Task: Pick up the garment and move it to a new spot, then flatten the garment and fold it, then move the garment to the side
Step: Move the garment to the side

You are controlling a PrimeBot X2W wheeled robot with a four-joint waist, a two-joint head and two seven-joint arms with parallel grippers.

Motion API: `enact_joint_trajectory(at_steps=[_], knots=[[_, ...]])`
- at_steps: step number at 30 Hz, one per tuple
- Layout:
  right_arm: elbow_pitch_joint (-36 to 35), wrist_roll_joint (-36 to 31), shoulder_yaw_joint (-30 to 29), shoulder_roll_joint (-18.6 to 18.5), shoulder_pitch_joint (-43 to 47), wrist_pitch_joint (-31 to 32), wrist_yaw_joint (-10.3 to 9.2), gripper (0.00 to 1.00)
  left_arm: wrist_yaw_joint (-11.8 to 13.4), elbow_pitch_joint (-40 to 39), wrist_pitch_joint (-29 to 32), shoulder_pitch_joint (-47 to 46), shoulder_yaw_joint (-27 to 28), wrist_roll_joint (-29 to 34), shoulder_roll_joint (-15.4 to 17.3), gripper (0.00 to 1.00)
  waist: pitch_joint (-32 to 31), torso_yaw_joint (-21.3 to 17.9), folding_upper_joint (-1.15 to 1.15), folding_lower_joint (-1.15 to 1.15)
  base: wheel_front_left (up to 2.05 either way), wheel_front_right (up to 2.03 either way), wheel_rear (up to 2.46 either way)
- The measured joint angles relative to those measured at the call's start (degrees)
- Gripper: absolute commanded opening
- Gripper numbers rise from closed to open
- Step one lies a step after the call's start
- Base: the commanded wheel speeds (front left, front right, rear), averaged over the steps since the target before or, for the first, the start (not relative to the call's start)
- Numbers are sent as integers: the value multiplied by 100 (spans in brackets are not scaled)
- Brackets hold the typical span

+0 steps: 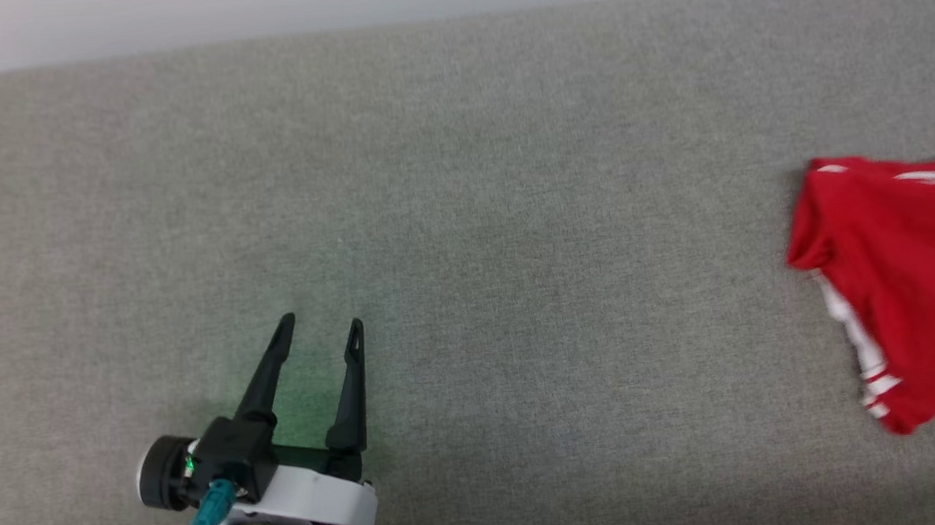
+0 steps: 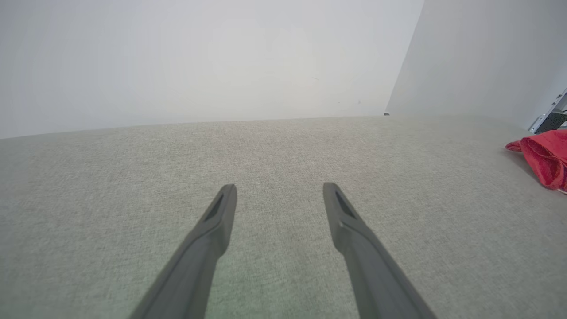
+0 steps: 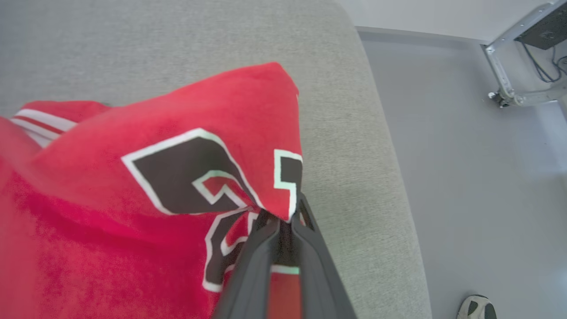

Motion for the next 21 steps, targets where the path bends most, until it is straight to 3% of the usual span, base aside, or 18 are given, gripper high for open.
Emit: enact_joint_trajectory(at_steps=[8,19,20,21], knots=[[917,-495,-234,15,-688,-505,0,0,9,-359,96,-73,1,62,183,100,335,-3,0,0,0,0,0],[2069,-1016,-68,357,-1179,-1214,0,0,122,-791,281,-114,-7,132,291,100,636,30,0,0,0,0,0],[2157,-1048,-52,368,-1204,-1267,-1,6,125,-814,287,-113,-11,132,299,100,633,26,0,0,0,0,0],[2240,-1080,-44,381,-1237,-1317,-1,25,127,-835,288,-109,-11,132,303,100,629,20,0,0,0,0,0]])
